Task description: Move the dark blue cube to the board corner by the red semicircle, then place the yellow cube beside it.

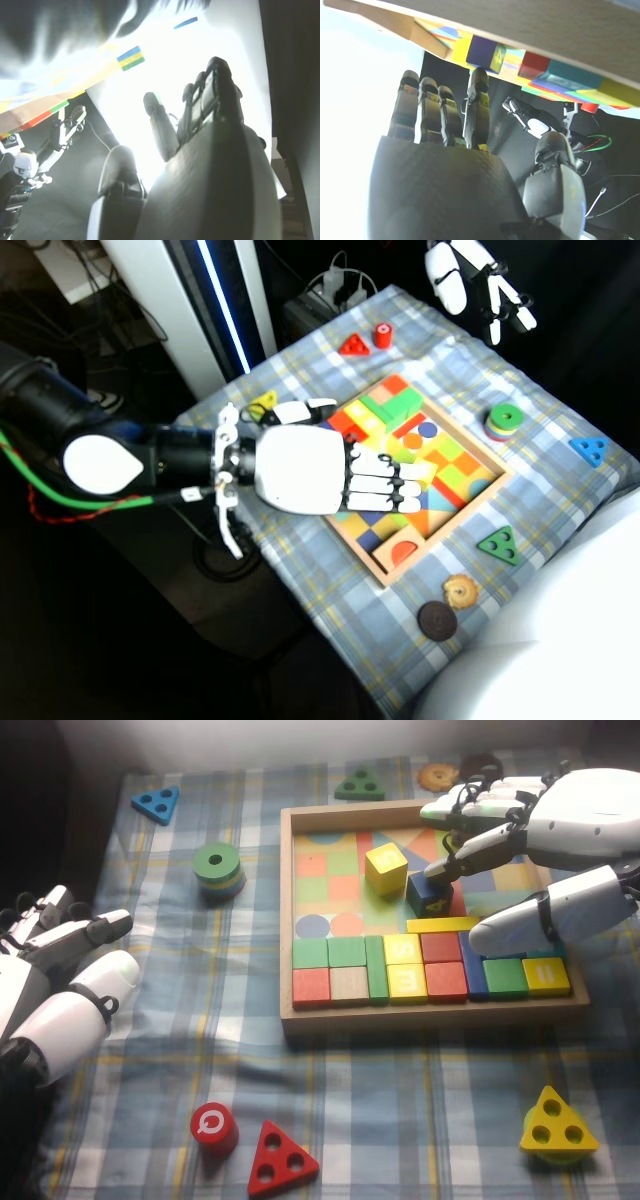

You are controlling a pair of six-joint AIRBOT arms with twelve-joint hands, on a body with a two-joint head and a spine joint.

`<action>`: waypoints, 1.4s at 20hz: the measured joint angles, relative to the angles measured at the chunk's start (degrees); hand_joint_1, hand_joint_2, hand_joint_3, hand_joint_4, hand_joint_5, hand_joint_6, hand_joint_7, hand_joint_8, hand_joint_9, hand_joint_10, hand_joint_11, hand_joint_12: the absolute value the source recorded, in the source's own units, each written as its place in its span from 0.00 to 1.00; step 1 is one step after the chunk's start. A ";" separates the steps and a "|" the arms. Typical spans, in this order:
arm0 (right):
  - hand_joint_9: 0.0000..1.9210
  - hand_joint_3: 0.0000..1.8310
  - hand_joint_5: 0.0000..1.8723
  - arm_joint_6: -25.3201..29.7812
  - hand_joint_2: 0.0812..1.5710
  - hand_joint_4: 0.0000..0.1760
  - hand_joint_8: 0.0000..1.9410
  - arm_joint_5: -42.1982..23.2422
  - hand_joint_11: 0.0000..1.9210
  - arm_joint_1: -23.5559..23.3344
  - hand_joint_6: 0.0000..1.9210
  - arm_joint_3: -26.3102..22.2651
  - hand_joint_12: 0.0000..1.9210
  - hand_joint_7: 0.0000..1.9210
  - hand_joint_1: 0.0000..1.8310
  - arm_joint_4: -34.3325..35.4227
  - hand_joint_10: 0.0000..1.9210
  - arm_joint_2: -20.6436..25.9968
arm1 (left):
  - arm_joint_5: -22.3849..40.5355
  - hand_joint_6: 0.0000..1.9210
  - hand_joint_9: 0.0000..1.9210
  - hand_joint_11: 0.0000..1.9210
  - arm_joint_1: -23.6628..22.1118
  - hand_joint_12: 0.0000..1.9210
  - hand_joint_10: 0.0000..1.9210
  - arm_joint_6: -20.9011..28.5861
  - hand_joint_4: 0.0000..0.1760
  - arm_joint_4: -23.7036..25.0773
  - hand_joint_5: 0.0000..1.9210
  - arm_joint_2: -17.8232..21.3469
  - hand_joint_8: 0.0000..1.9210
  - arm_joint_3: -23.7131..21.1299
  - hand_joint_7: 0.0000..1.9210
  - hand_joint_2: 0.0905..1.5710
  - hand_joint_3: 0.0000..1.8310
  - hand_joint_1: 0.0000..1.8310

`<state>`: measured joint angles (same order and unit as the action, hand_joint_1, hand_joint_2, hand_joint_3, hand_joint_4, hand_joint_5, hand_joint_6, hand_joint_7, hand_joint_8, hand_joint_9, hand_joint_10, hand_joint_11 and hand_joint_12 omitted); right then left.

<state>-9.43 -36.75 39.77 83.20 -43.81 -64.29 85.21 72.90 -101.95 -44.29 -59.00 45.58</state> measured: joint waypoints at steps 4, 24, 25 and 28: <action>0.00 0.00 0.27 0.02 0.58 0.00 0.00 0.59 0.00 -1.22 0.00 -0.11 0.00 0.00 0.00 -1.22 0.00 0.00 | -0.35 0.00 0.00 0.00 0.00 0.00 0.00 0.02 0.38 -0.04 0.28 -0.02 0.00 0.00 0.04 0.88 0.00 0.03; 0.00 0.00 0.27 0.02 0.57 0.00 0.00 3.13 0.00 -3.08 0.01 -1.75 0.00 0.00 0.00 -5.68 0.00 0.59 | -0.37 0.00 0.00 0.00 0.17 0.00 0.00 0.00 0.16 -0.33 0.29 -0.02 0.00 -0.02 0.04 0.87 0.00 0.07; 0.00 0.00 0.27 0.02 0.56 0.00 0.00 3.58 0.00 -3.08 0.00 -1.51 0.00 0.00 0.00 -5.84 0.00 0.57 | -0.37 0.00 0.00 0.00 0.17 0.00 0.00 0.00 0.20 -0.37 0.29 -0.02 0.00 -0.02 0.04 0.88 0.00 0.07; 0.00 0.00 0.23 0.02 0.56 0.01 0.00 4.72 0.00 -3.08 0.00 -1.03 0.00 0.00 0.00 -5.73 0.00 0.72 | -0.37 0.00 0.00 0.00 0.17 0.00 0.00 0.00 0.25 -0.39 0.29 -0.02 0.00 -0.02 0.05 0.88 0.00 0.08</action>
<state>-9.41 -32.03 36.69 82.17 -49.54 -63.57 84.84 73.08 -101.95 -44.69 -59.02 45.56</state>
